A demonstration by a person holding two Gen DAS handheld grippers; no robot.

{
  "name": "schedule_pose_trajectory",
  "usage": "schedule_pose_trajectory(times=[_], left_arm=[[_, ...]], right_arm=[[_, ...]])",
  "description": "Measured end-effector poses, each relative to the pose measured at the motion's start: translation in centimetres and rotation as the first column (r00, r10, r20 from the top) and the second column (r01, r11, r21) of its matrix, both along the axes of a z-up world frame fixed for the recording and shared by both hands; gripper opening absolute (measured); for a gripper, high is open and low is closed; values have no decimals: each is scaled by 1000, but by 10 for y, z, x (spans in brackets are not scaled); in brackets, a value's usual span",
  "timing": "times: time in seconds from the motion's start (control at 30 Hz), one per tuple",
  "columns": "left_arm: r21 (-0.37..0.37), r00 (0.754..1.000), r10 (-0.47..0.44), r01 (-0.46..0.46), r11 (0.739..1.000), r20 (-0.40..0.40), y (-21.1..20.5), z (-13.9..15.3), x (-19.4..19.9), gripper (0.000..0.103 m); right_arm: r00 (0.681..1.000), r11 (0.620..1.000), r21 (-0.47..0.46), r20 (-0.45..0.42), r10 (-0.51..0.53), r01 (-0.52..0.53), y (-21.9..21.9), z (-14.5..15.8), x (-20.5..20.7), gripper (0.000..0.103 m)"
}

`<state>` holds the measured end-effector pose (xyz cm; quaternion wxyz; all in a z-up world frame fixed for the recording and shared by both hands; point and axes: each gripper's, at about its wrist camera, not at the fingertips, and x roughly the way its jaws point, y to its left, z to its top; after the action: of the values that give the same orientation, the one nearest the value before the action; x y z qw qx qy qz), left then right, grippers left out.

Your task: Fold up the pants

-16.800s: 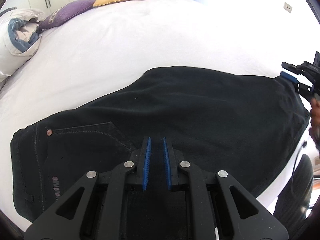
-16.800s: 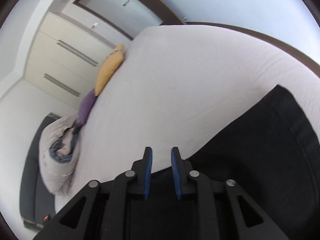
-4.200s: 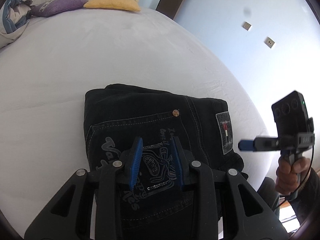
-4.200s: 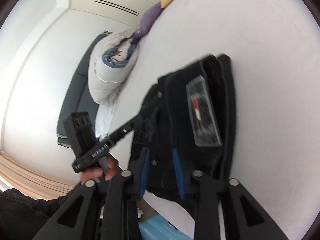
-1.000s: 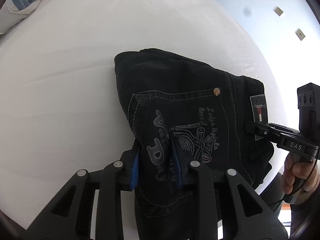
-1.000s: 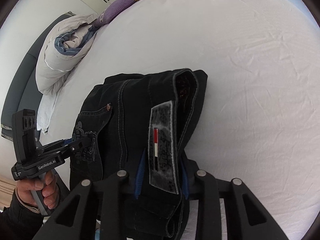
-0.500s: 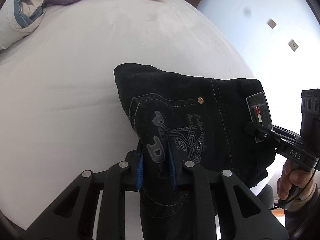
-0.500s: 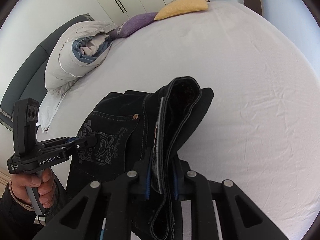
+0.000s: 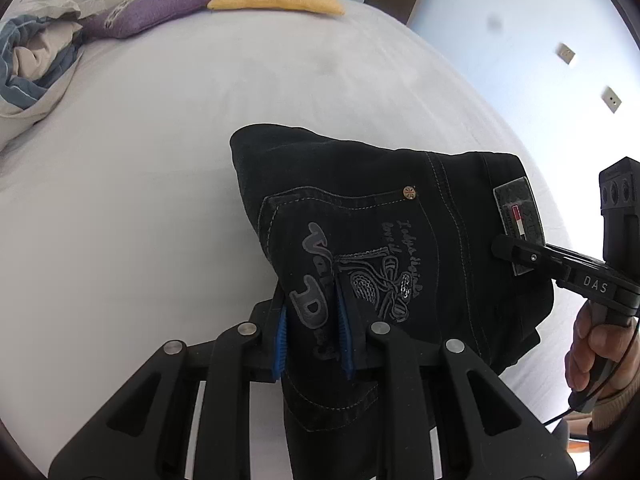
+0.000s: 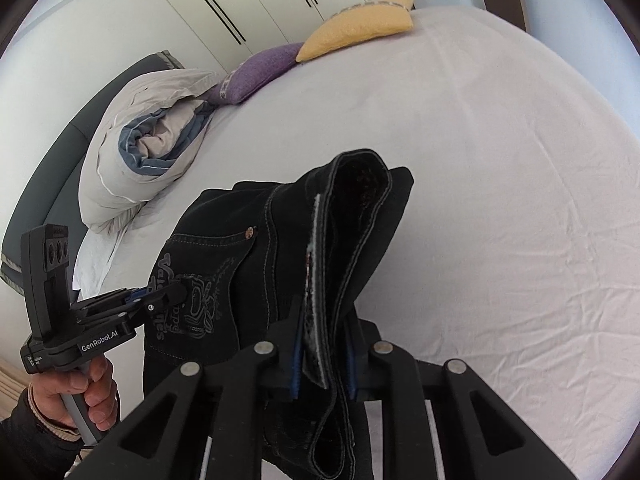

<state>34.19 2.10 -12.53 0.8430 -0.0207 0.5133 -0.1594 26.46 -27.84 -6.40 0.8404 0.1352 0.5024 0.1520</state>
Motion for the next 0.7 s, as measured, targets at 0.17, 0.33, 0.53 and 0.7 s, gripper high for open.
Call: schedule_pose_trajectory(times=[0.17, 0.33, 0.53, 0.7], left_arm=[[24, 999, 27, -26, 999, -33, -3, -39, 12, 38], [-2, 998, 64, -64, 998, -25, 15, -49, 7, 72], [44, 994, 87, -90, 995, 66, 35, -23, -25, 72], [-2, 981, 121, -122, 993, 150, 51, 15, -84, 72]], right_arm=[[994, 995, 53, -64, -86, 90, -25, -43, 5, 50], [994, 989, 105, -39, -104, 108, -44, -43, -6, 65], [974, 966, 125, 4, -228, 226, -73, -12, -24, 73], [983, 937, 335, 112, -143, 98, -57, 23, -16, 73]])
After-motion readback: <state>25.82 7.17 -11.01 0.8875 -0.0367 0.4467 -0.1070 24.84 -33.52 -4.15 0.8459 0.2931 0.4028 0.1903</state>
